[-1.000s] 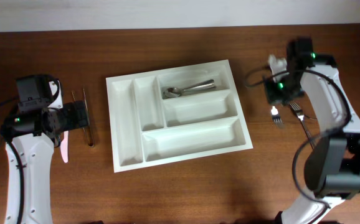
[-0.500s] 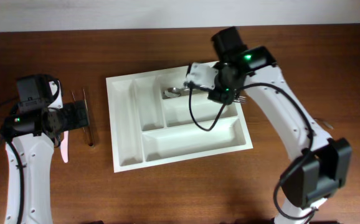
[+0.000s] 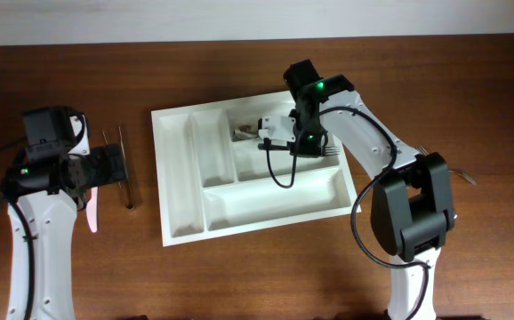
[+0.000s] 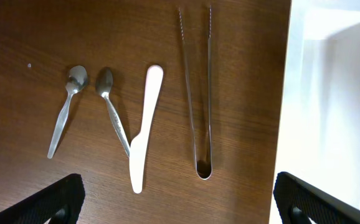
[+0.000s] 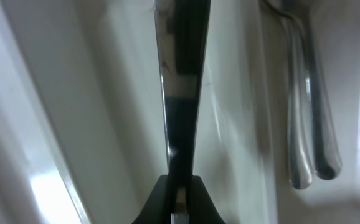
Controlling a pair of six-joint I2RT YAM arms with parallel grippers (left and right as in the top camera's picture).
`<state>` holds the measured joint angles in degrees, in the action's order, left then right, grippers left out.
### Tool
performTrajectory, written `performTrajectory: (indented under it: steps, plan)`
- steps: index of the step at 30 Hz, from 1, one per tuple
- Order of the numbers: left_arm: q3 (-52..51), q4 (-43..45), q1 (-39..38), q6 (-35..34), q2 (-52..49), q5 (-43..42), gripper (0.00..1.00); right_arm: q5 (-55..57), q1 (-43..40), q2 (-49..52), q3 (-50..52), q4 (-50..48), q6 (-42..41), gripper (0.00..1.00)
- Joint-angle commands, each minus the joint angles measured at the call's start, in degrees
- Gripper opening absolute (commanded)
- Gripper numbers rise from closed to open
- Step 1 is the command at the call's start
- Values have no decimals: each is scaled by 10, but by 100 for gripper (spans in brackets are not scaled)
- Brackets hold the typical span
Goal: Pack container
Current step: 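Carry the fork into the tray's middle compartment and release it, then grasp the second silver fork with the right gripper and lift it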
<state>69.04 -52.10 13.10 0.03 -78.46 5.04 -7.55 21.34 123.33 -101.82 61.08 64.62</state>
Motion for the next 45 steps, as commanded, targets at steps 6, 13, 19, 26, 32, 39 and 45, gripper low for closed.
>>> performTrajectory:
  steps: [6, 13, 19, 26, 32, 39, 45]
  plan:
    - [12, 0, 3, 9, -2, 8, 99, 86, -2, -38, -48, 21, -192, 58]
    - [12, 0, 3, 9, -2, 8, 99, 87, -88, -52, -129, 90, -353, 57]
    - [12, 0, 3, 9, -2, 8, 99, 86, -221, -52, -137, 111, -542, 59]
    - [12, 0, 3, 9, -2, 8, 99, 17, -362, -44, -122, 138, -523, 65]
    - [12, 0, 3, 9, -2, 8, 99, 31, -412, -37, -77, 147, -513, 64]
    - [12, 0, 3, 9, -2, 8, 99, 39, -424, -37, 44, 55, -479, 61]
    - [12, 0, 3, 9, -2, 8, 99, 77, -425, -37, 118, -16, -471, 58]
